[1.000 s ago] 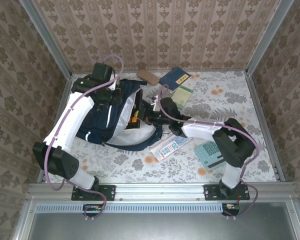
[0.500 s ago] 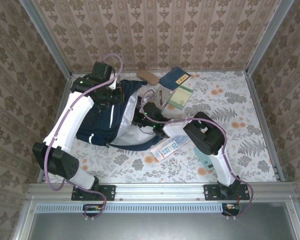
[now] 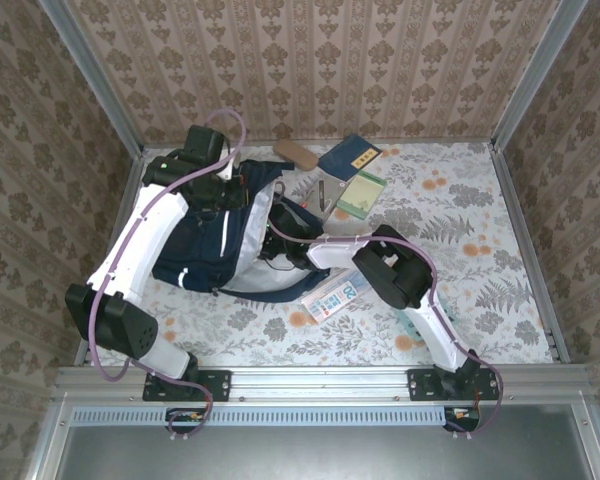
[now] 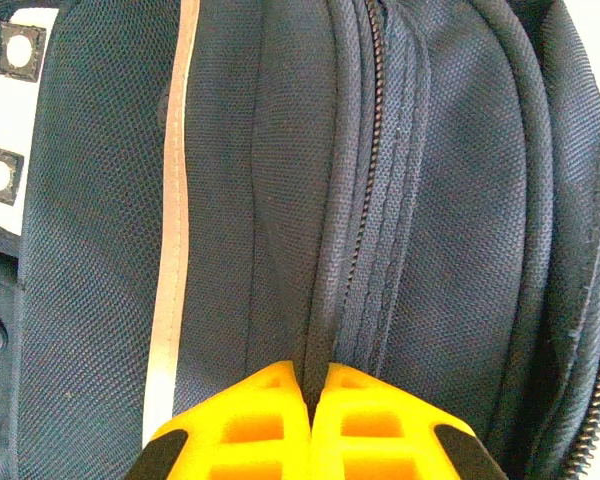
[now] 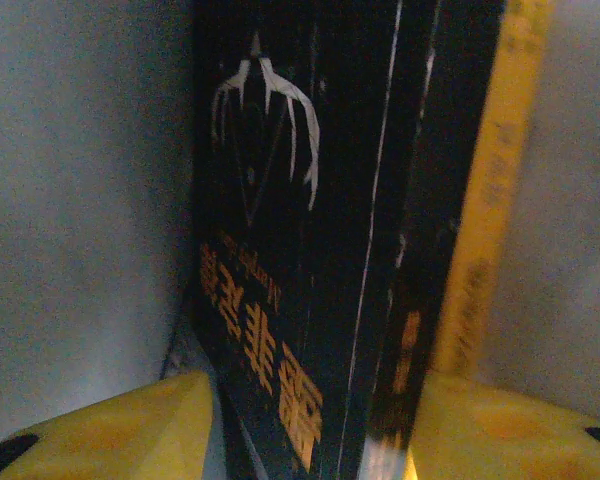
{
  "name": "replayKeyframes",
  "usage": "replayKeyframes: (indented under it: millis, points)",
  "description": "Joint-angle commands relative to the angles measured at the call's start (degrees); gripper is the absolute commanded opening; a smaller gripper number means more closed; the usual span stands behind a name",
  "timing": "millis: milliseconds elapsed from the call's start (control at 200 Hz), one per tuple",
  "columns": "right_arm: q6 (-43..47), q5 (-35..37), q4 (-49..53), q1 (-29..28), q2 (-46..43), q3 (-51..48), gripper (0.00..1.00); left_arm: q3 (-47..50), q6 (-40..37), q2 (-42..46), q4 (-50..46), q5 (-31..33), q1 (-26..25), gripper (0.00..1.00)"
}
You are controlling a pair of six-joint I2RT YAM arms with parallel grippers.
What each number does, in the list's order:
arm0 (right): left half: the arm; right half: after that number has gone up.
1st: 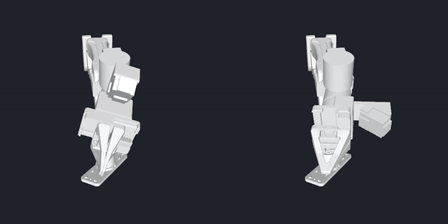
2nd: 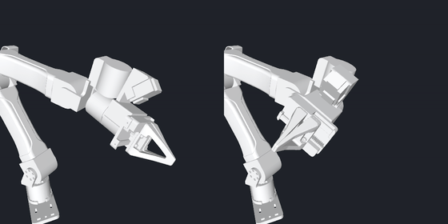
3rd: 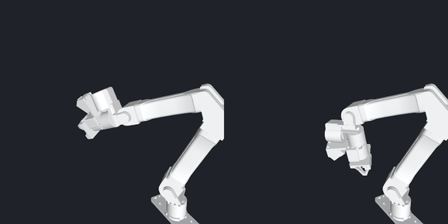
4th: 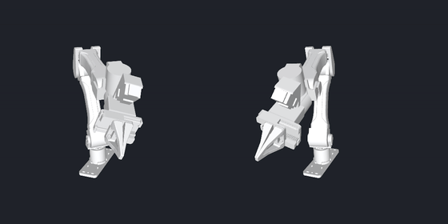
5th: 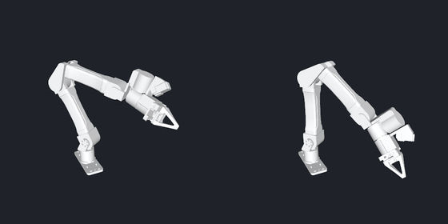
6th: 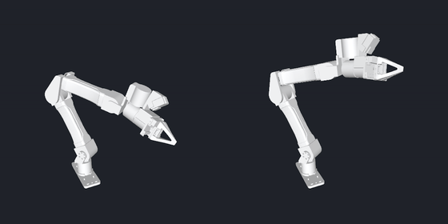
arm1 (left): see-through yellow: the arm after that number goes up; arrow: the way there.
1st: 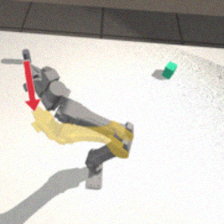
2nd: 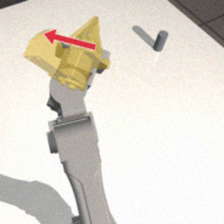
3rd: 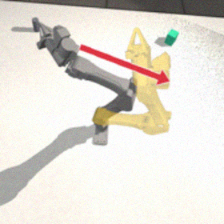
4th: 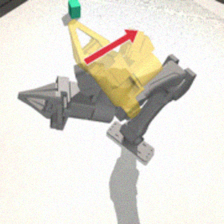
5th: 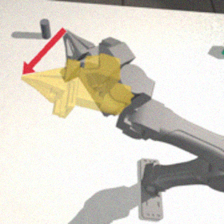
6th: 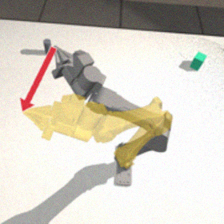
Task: Pack the student bag
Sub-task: Place the book in the student bag, then move the book to the middle-right of the table.
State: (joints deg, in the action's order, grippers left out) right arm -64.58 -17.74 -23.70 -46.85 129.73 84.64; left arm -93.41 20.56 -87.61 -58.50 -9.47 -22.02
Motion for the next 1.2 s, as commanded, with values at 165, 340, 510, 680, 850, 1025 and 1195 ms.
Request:
replayKeyframes:
  millis: [165, 340, 510, 680, 850, 1025, 1195]
  points:
    - [10.5, 3.3, 13.0, 1.3, -17.0, -8.9, 0.59, 4.6, -3.8, 5.0, 2.7, 4.1, 0.8, 0.0]
    - [12.9, 3.8, 16.5, 2.4, -25.1, -14.8, 0.59, 9.7, -5.3, 7.5, 3.1, 6.1, 2.4, 0.0]
    - [17.3, 5.2, 22.7, 4.8, -33.2, -17.8, 0.59, 13.7, -6.7, 9.5, 4.7, 5.4, 3.7, 0.0]
    - [21.0, 7.4, 27.1, 11.4, -37.0, -19.7, 0.55, 16.2, -7.6, 9.5, 5.4, 5.9, 4.0, 0.0]
    - [26.0, 12.9, 29.1, 19.0, -36.4, -19.0, 0.49, 17.5, -7.8, 9.1, 6.0, 5.6, 3.9, 0.0]
    - [27.9, 13.1, 27.6, 27.2, -29.2, -13.8, 0.27, 17.8, -6.7, 9.3, 6.7, 4.1, 3.8, 0.0]
    - [27.4, 9.6, 25.9, 31.9, -19.1, -5.3, 0.11, 18.8, -5.8, 10.2, 8.0, 2.5, 3.8, 0.0]
